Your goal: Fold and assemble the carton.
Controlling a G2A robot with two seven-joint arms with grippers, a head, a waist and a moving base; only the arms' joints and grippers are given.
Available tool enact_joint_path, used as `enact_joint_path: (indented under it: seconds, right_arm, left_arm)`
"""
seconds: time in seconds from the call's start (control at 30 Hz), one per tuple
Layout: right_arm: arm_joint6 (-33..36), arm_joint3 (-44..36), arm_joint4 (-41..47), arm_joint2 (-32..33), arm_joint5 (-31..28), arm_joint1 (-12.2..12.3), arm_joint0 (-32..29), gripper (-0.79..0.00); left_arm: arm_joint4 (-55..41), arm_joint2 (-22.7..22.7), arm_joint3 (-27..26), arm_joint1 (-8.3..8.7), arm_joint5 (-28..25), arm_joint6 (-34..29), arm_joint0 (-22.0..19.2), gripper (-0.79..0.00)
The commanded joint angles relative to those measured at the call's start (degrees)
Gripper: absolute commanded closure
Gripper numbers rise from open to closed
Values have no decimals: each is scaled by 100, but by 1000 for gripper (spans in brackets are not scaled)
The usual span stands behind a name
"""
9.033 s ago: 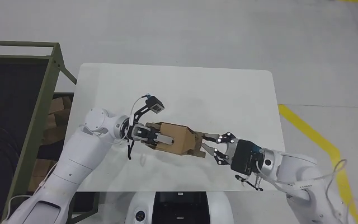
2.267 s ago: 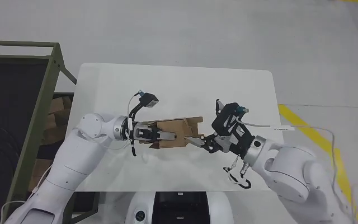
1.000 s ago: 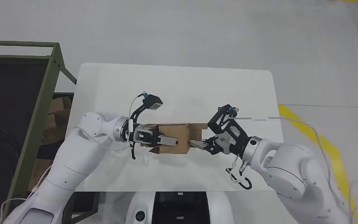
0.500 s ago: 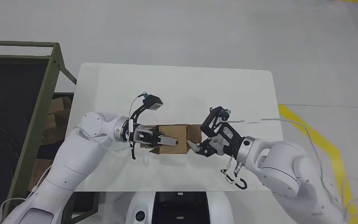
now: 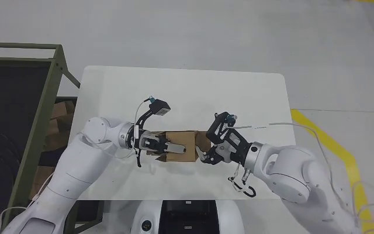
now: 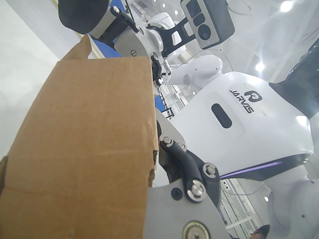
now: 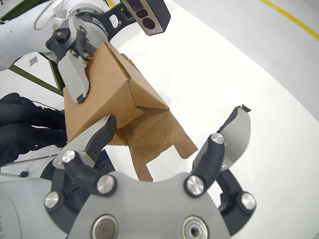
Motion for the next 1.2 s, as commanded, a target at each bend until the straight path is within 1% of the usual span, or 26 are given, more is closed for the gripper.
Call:
enact_joint_path:
  seconds: [0.0, 0.2, 0.47, 0.6, 0.73, 0.8, 0.9, 1.03, 1.17]
  right_arm:
    - [-38, 69, 167, 4, -134, -4, 25, -785]
    - [-104, 267, 503, 84, -411, -5, 95, -785]
    - [-137, 428, 681, 152, -546, -3, 145, -785]
    - [-273, 413, 753, 339, -563, 19, 17, -785]
    - [-525, 423, 988, 688, -689, 60, -258, -785]
    - [-689, 454, 1235, 891, -739, 80, -452, -785]
    - [-725, 600, 1707, 1159, -981, 116, -681, -785]
    - [-700, 886, 2505, 1393, -1519, 153, -855, -785]
    - [-545, 1184, 3353, 1482, -2134, 184, -907, -785]
  left_arm:
    - [-4, 2, 1, 3, 0, 0, -3, 0]
    - [-35, 13, 0, 10, 7, -7, -7, 0]
    - [-37, 17, 2, 20, 2, -2, -12, 0]
    - [-47, 9, -2, 27, -4, 4, -7, 0]
    - [-42, -10, -19, 36, -6, 6, -2, 0]
    - [-47, -20, -26, 41, -1, 1, 5, 0]
    - [-103, -31, -54, 46, 10, -10, 19, 0]
    - [-238, -70, -72, 55, 67, -68, 27, 0]
    - [-649, -131, -34, 51, 258, -259, -9, 0]
